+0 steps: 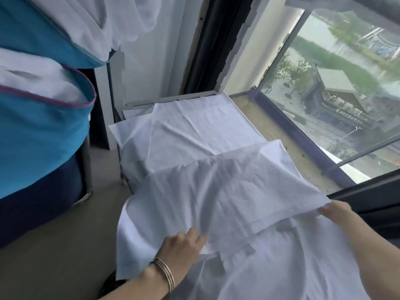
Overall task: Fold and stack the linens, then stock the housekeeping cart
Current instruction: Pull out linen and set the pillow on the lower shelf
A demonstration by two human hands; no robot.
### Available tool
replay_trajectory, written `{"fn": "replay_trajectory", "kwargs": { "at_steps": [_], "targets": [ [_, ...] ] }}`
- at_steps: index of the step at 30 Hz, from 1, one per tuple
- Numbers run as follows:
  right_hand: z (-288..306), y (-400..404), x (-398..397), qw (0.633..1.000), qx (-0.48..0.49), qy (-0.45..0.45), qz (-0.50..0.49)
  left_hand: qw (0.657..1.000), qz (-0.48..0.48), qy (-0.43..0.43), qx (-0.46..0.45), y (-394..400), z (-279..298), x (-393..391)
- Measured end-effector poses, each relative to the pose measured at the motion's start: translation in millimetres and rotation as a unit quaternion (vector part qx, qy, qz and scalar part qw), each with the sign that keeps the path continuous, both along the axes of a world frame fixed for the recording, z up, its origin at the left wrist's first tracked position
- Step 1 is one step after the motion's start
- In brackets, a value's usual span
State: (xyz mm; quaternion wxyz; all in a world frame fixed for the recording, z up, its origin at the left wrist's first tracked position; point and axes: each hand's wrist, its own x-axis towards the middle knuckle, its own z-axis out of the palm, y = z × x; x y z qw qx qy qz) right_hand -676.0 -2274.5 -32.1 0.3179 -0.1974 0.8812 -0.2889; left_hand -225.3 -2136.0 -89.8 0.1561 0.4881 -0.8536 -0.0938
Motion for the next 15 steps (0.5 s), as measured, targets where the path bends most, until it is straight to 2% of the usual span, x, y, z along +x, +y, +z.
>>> {"fn": "replay_trajectory", "kwargs": {
  "at_steps": [1,2,3,4,6,8,9,10,13,15],
  "targets": [
    [-4.5,3.2,6.6,0.999,0.044,-0.004,0.014,1.000,0.003,-0.011,0.014,2.9,-8.9,-3.9],
    [-3.9,6.3,19.3,0.994,0.093,0.036,0.044,1.000,0.006,-0.005,0.027,4.8,-15.8,-5.8],
    [-2.5,10.0,30.9,0.977,0.156,0.110,0.095,1.000,0.005,-0.003,0.031,7.1,-19.2,-7.0],
    [-1.8,12.8,41.2,0.944,0.199,0.215,0.154,0.999,0.004,-0.002,0.038,10.1,-19.9,-8.8],
    [-0.5,24.8,64.7,0.837,0.218,0.398,0.305,1.000,0.002,-0.010,0.022,19.0,-21.3,-16.5],
    [-9.0,40.2,84.0,0.684,0.216,0.488,0.497,1.000,0.003,-0.021,0.015,25.5,-24.5,-25.4],
    [-19.0,46.4,87.9,0.635,0.201,0.484,0.568,0.999,0.005,-0.032,-0.002,24.7,-28.1,-30.4],
    [-25.5,50.5,91.2,0.609,0.193,0.476,0.604,0.999,0.004,-0.045,-0.021,20.7,-30.2,-35.1],
    [-39.0,45.6,92.5,0.577,0.157,0.472,0.648,0.995,-0.028,-0.083,-0.050,-0.5,-31.2,-44.2],
    [-35.6,32.3,92.5,0.539,0.147,0.478,0.677,0.992,-0.047,-0.104,-0.052,-15.9,-27.3,-45.5]
  ]
}}
